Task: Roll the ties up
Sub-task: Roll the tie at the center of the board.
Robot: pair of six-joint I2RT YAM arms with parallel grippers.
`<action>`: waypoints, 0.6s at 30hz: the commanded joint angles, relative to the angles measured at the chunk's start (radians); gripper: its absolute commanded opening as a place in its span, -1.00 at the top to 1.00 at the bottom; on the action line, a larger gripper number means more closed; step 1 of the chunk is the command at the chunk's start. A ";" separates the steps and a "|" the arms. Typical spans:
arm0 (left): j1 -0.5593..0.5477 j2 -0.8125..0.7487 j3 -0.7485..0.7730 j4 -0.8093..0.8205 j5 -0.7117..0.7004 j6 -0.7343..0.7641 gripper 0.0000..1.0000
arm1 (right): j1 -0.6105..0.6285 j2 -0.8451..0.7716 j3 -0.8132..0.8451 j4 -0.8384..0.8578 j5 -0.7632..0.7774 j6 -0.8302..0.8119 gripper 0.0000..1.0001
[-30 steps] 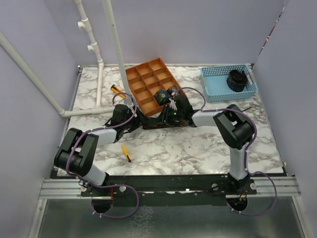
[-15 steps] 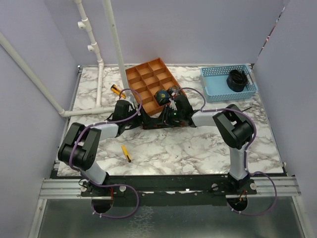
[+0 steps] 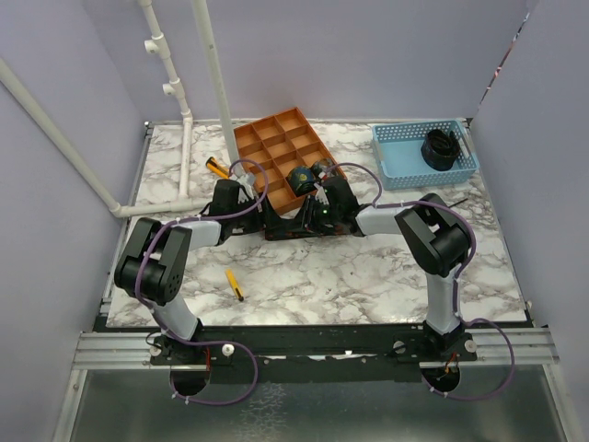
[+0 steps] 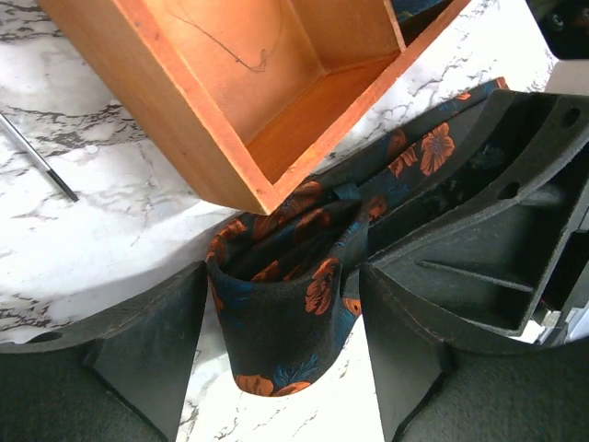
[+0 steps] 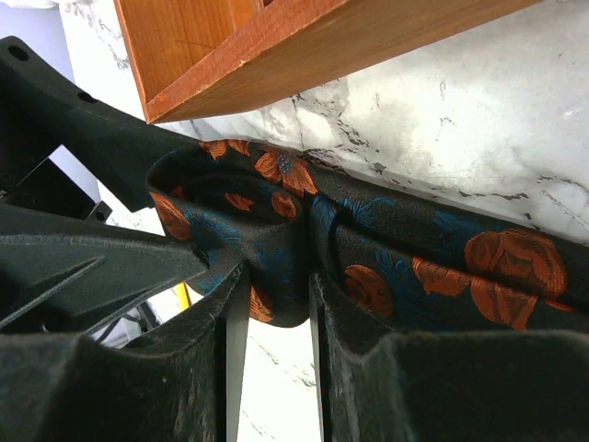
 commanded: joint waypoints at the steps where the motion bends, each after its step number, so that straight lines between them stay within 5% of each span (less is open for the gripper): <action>1: -0.001 0.062 -0.036 -0.061 0.056 0.031 -0.39 | 0.004 0.046 -0.002 -0.058 0.026 -0.007 0.37; 11: -0.010 0.036 -0.085 -0.029 0.115 -0.003 -0.35 | 0.004 0.054 0.001 -0.051 0.025 0.004 0.38; 18: -0.016 0.035 -0.110 0.008 0.094 -0.042 0.26 | 0.005 0.054 -0.001 -0.046 0.022 0.004 0.38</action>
